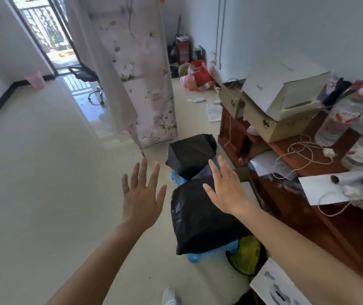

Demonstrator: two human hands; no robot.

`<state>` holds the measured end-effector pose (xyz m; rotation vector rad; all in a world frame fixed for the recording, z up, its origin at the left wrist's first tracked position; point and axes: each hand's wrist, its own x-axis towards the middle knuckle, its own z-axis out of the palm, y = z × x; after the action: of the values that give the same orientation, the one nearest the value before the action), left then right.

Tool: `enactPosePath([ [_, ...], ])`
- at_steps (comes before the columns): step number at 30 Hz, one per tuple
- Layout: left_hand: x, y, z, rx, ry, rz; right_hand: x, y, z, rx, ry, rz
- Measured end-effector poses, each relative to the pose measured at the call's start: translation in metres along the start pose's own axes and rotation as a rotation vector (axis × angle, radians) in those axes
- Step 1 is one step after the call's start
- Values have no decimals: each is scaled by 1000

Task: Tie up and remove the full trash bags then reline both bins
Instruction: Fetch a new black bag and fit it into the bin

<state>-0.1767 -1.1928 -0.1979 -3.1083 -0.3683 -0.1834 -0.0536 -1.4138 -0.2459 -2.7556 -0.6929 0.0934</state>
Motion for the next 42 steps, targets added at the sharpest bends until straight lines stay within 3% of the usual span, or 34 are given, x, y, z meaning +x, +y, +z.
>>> enactPosePath([
  [3, 68, 9, 26, -35, -92, 94, 22, 22, 7, 9, -96, 179],
  [8, 159, 49, 47, -52, -200, 327, 27, 64, 6, 68, -51, 408],
  [14, 209, 108, 92, 15, -294, 482, 23, 127, 46, 113, -139, 593],
  [22, 240, 148, 223, 37, -520, 567, 45, 177, 152, 233, -274, 713],
  [29, 231, 133, 404, 32, -695, 783, 48, 174, 289, 338, -337, 856],
  [32, 212, 113, 456, 42, -805, 708, 57, 169, 337, 326, -268, 812],
  [37, 183, 77, 489, 123, -743, 692, 69, 162, 383, 327, -200, 868],
  [42, 186, 64, 475, 196, -890, 687, 82, 154, 384, 350, -439, 810],
])
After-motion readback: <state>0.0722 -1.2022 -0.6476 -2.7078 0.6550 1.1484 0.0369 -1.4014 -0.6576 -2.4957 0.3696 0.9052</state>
